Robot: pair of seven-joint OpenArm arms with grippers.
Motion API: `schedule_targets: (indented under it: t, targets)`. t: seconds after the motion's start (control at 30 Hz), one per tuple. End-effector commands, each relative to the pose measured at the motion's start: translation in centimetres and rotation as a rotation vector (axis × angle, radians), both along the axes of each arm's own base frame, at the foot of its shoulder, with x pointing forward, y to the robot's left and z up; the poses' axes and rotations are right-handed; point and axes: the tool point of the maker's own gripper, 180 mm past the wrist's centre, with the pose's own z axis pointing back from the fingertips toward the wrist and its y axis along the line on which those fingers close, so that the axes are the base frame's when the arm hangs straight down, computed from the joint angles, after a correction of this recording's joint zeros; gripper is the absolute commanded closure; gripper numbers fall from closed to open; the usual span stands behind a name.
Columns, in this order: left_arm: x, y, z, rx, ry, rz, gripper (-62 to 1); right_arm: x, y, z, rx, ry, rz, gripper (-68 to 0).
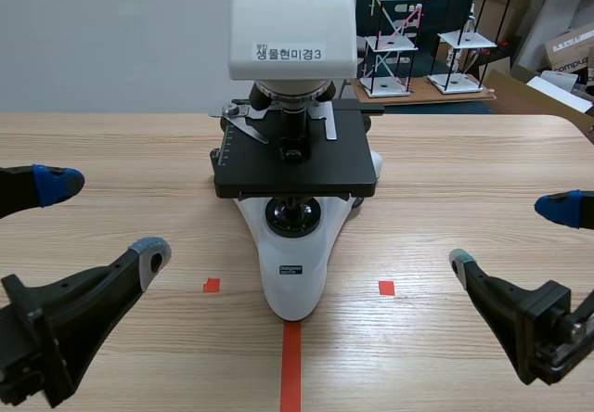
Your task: Point at the diaphragm
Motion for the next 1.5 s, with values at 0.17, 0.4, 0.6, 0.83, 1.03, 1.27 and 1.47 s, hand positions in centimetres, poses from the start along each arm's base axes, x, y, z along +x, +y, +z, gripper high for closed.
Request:
schedule_targets:
  t: [0.17, 0.4, 0.6, 0.83, 1.03, 1.27, 1.47]
  targets:
    - [-0.1, 0.0, 0.4, -0.014, -0.008, 0.003, -62.3, 0.5, -0.1, 0.9, 0.006, -0.035, -0.001, -60.8]
    - [0.0, -0.1, 0.5, -0.018, -0.013, 0.003, -62.3, 0.5, -0.1, 0.9, 0.007, -0.035, -0.001, -60.8]
    - [0.0, -0.1, 0.5, -0.019, -0.015, 0.003, -62.3, 0.5, -0.1, 0.9, 0.007, -0.035, -0.001, -60.8]
    - [0.0, 0.2, 0.1, -0.017, -0.006, 0.01, -62.3, 0.5, -0.1, 0.9, 0.007, -0.035, -0.001, -60.8]
    - [-0.5, 1.8, -2.5, -0.069, 0.024, 0.068, -34.3, 0.5, -0.1, 0.9, 0.007, -0.035, -0.001, -60.8]
    - [-0.6, 4.8, -6.4, -0.116, 0.041, 0.172, -6.8, 0.5, -0.1, 0.9, 0.007, -0.035, -0.001, -60.8]
    - [0.3, 5.3, -9.0, -0.054, -0.031, 0.128, -3.7, 0.5, -0.1, 0.9, 0.007, -0.035, -0.001, -60.8]
